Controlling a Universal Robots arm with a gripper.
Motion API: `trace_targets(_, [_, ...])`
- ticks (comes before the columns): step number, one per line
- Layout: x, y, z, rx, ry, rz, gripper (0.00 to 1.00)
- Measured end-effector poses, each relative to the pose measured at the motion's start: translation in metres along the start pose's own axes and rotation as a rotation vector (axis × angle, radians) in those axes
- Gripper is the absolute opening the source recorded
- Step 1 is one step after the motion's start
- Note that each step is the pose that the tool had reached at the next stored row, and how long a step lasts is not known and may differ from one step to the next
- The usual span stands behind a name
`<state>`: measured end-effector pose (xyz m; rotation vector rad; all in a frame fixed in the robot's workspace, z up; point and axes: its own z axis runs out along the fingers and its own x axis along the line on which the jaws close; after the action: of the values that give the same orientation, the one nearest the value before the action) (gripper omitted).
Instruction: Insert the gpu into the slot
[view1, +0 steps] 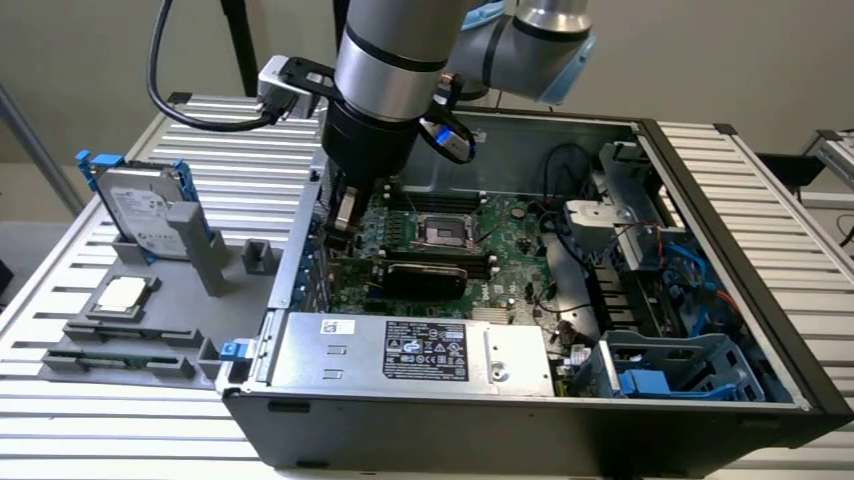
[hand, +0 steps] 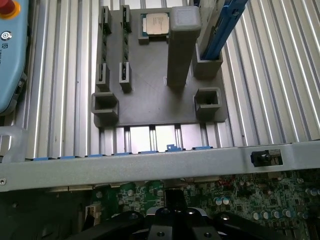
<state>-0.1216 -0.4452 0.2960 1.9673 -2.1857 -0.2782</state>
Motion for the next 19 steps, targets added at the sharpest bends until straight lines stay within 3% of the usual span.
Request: trace_targets(19, [-0.0018, 0.0028, 0.0017, 0.0003, 0.0020, 0.000, 0.11])
